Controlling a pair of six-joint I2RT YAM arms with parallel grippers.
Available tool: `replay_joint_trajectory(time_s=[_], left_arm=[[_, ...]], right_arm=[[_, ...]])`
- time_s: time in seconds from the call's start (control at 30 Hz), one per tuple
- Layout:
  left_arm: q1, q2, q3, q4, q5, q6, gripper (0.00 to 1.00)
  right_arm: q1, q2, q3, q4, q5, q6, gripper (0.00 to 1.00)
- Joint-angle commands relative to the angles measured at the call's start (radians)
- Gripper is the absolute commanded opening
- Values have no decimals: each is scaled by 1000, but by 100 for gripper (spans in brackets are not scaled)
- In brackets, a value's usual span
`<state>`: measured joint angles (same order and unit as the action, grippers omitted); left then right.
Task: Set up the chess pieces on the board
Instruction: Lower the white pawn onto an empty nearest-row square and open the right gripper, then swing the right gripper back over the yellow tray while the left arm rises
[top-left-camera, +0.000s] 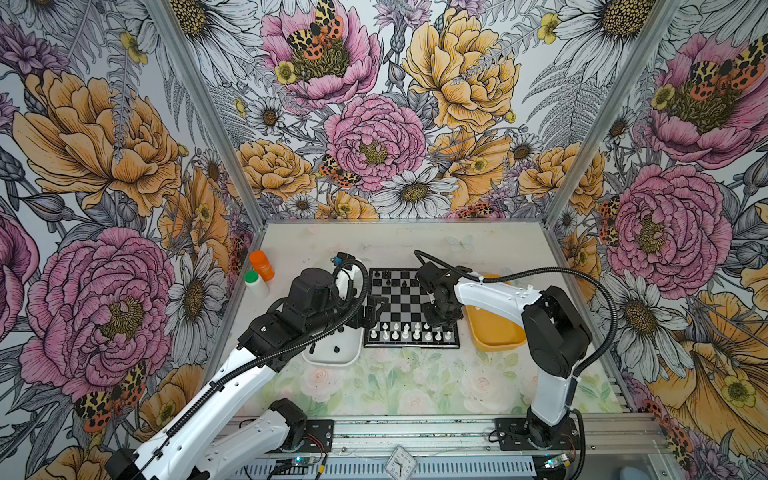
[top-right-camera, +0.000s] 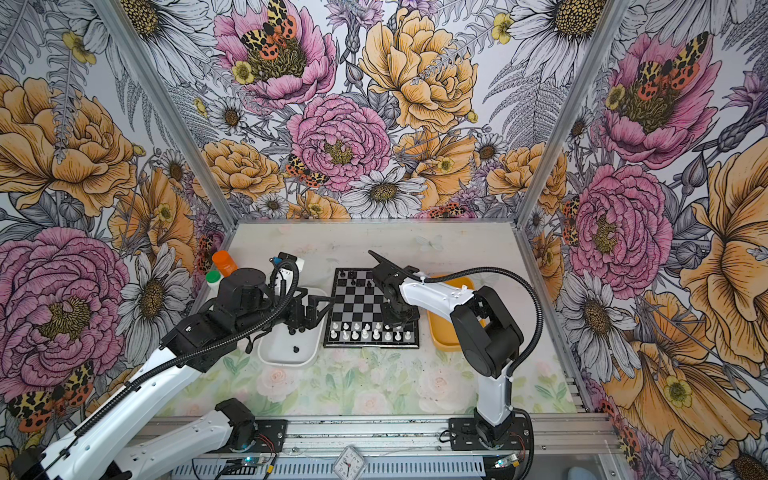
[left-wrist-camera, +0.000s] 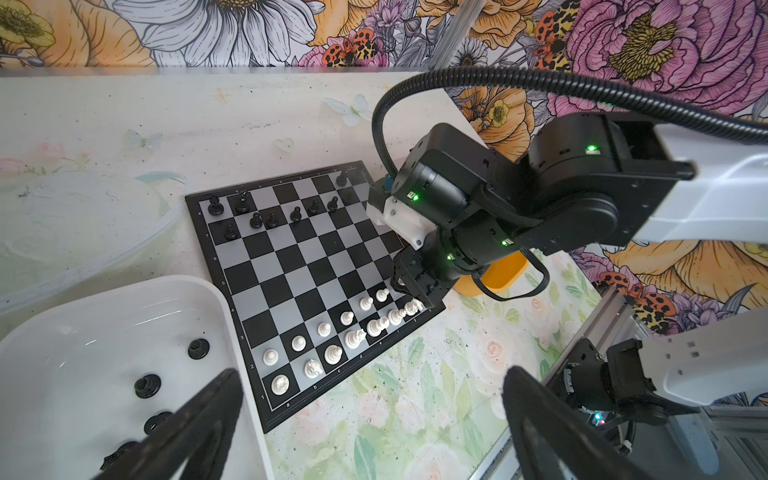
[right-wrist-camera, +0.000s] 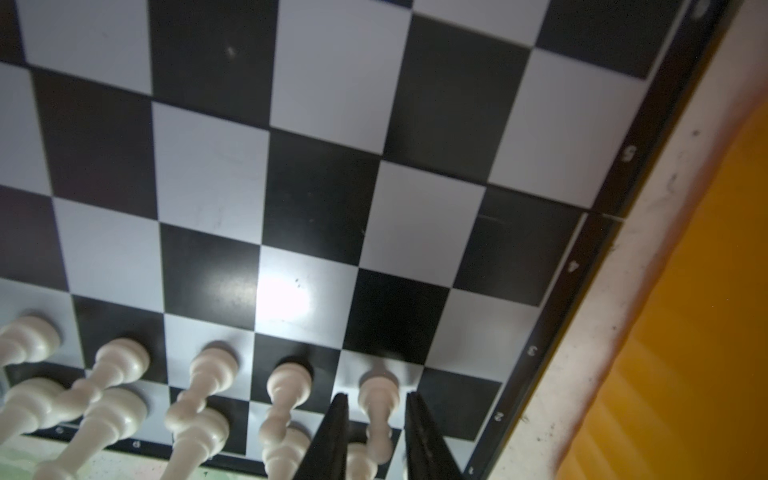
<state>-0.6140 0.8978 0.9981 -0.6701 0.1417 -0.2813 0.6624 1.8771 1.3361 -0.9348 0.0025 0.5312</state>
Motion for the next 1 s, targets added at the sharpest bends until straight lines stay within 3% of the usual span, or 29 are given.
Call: replay_joint_trajectory(time_s=[0.0,0.23,0.5,0.8,0.97], left_arm=[[14,11,9,-3,-16,14,99],[24,60,52,-2,-7,43,99],[16,192,134,55,23,62,99],[-133,502,342,135,29,97,99],[-173,612,433,136,50,106,99]], right_arm=[[5,-24,63,-4,-2,-3,28],[-45,-53,148,-47,27,-31,29],[-222,-116,147,-62,69,-94,29],[-404,-158,43,-25,61,-156,28],[-428,-168,34,-10,36,-167,28]])
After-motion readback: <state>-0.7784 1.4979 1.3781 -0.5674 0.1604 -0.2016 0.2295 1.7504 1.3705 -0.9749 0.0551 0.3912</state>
